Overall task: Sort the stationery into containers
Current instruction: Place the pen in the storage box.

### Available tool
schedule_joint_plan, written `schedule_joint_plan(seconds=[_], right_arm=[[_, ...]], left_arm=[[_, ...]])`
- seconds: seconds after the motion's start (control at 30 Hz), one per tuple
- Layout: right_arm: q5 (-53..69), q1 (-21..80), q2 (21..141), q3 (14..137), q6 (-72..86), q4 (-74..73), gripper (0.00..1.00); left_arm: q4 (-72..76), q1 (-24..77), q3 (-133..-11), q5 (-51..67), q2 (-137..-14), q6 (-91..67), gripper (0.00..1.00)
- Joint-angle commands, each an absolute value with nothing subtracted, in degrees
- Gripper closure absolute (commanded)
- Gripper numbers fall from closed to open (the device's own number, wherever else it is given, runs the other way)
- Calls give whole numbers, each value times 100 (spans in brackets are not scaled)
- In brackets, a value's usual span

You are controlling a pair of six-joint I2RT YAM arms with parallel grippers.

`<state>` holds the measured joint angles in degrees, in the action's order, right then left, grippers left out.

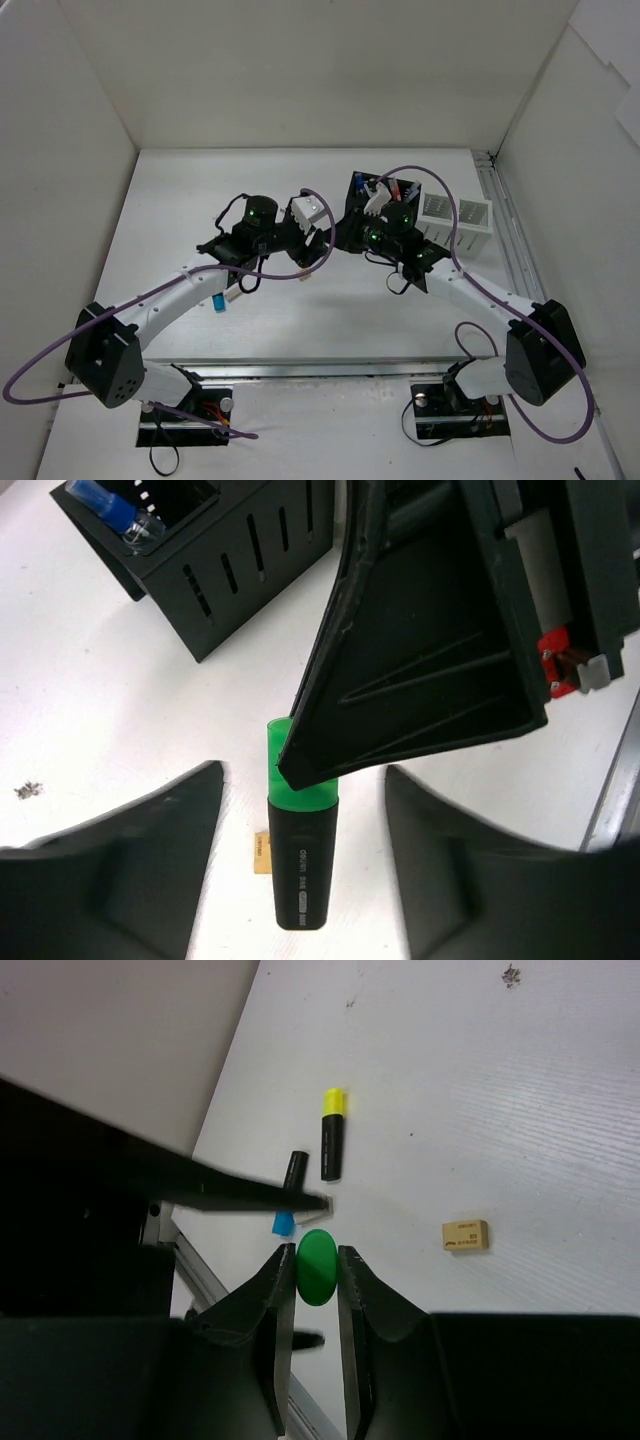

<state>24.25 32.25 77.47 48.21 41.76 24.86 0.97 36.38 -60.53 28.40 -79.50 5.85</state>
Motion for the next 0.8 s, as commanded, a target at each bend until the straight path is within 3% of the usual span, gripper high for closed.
schedule_joint_plan(seconds=[0.0, 0.07, 0.47, 0.77], right_arm=[[2110, 3252, 7498, 5404, 3798, 2315, 100], [1549, 3191, 7323, 5606, 3306, 1839, 100], [-1194, 1249, 6609, 6169, 1697, 598, 100], [-1530, 396, 7724, 6680, 1292, 563, 100]], left_arm=[[265, 3691, -6556, 2611, -7875, 440, 34], [185, 3691, -6583, 2260, -7796, 168, 1], [-1589, 2234, -6003, -200, -6583, -2274, 1], [-2285, 871, -5608, 140, -7039, -3304, 0]])
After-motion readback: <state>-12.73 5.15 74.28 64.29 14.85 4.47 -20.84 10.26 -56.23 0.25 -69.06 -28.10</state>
